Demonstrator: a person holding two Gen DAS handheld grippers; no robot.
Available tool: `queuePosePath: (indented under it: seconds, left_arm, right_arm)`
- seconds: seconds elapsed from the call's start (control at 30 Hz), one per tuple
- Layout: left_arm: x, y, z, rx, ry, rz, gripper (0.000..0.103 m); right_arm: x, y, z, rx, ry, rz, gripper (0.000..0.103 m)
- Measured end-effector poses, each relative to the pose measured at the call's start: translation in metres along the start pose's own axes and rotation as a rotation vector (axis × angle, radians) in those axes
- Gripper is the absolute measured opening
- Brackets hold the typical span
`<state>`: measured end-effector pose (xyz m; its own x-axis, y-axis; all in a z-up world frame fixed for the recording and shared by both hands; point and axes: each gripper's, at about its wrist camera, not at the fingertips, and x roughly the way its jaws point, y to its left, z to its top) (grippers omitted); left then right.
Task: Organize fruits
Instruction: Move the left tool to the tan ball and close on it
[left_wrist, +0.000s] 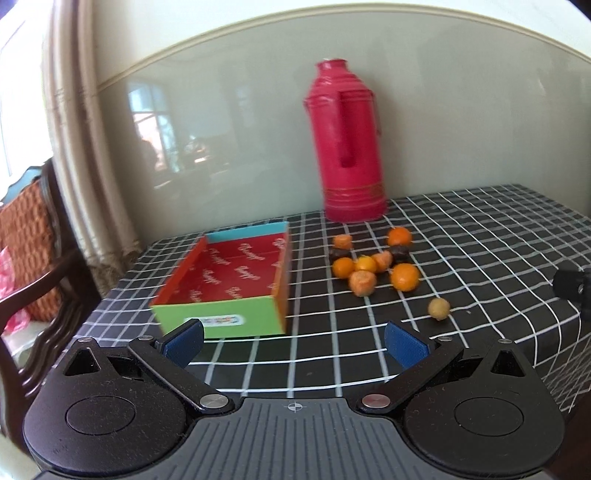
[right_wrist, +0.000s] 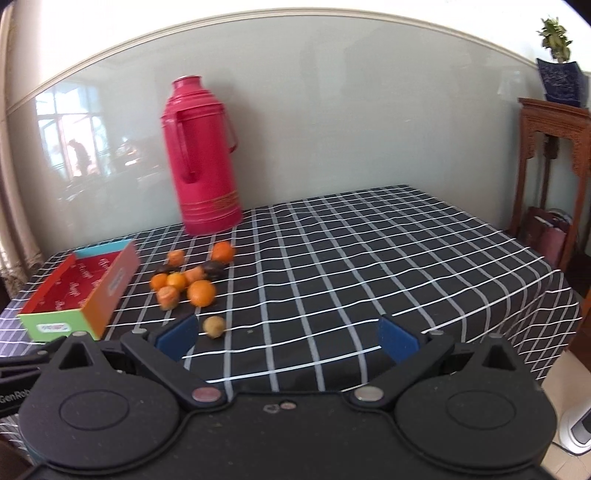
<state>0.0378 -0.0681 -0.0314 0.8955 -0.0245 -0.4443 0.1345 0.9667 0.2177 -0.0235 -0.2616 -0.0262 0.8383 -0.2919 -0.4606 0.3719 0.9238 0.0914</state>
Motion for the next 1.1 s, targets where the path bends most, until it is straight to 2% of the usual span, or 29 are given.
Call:
queuePosePath:
  seconds: [0.43,0.97,1.0,1.07,1.1]
  left_arm:
    - [0.058,-0.073,0.005,0.147,-0.042,-0.138,0.103]
    - [0.113,-0.114,0.0,0.184,0.0,-0.219,0.102]
    - [0.116,-0.115,0.0,0.184,-0.002,-0.22,0.101]
    - [0.122,-0.118,-0.002,0.191,0.013,-0.234,0.081]
    - [0.125,-0.118,-0.003,0.188,0.029,-0.246,0.079]
  right_arm:
    - [0.028,-0.044,-0.008,0.092,-0.02,-0.077,0.097]
    - [0.055,-0.059,-0.015,0.121,-0.003,-0.123,0.097]
    - [0.056,-0.059,-0.016,0.122,-0.003,-0.123,0.097]
    - [0.058,-0.059,-0.017,0.123,-0.001,-0.123,0.097]
    - [0.059,-0.059,-0.017,0.126,0.0,-0.122,0.097]
